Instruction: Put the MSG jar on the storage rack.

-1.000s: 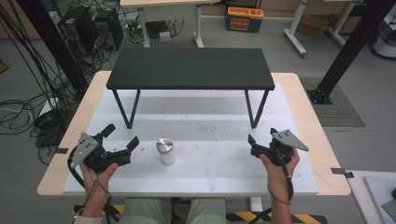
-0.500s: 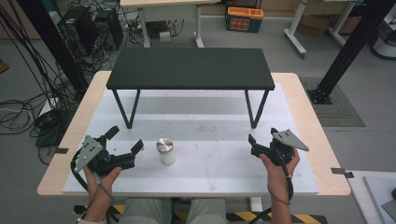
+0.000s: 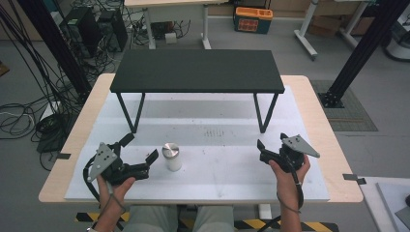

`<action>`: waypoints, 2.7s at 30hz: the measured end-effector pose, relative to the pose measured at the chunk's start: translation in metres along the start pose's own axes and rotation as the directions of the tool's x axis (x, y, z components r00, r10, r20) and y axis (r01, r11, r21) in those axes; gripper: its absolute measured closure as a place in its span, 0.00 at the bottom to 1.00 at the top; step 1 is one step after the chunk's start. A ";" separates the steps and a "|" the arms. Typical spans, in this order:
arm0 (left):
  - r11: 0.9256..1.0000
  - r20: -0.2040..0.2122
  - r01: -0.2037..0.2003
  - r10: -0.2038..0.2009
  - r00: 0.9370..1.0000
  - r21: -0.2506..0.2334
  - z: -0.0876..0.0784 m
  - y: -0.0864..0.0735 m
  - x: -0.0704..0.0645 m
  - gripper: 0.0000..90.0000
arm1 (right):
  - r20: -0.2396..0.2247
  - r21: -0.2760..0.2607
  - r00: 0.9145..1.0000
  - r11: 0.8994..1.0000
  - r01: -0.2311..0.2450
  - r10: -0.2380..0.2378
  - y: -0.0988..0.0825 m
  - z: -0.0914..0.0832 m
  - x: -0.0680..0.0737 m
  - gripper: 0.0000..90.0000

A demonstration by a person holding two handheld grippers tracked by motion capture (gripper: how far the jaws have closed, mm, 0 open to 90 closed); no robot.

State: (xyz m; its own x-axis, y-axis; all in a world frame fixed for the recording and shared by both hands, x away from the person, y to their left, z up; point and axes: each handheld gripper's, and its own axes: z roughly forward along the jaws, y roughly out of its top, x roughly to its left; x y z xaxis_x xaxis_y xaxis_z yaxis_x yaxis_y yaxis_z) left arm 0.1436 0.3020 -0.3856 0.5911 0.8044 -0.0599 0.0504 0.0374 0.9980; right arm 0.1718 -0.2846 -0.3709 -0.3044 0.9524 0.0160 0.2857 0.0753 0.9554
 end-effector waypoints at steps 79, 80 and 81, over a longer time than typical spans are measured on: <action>0.980 0.078 -0.083 0.070 0.994 0.182 0.060 -0.039 -0.011 0.47 | 0.015 0.003 1.000 1.000 -0.013 0.013 -0.003 -0.006 -0.004 0.15; 0.980 0.078 -0.083 0.070 0.994 0.182 0.060 -0.039 -0.011 0.47 | 0.014 0.004 1.000 1.000 -0.014 0.014 -0.003 -0.006 -0.003 0.15; 0.980 0.078 -0.083 0.070 0.994 0.182 0.060 -0.039 -0.011 0.47 | 0.014 0.005 1.000 1.000 -0.013 0.013 -0.003 -0.006 -0.003 0.15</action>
State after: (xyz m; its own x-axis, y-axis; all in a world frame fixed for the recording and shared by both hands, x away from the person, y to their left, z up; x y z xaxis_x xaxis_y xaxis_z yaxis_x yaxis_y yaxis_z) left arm 0.1830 0.2561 -0.4246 0.6543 0.7562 0.0087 0.1464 -0.1379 0.9796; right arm 0.1666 -0.2895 -0.3716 -0.2882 0.9573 0.0240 0.2937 0.0645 0.9537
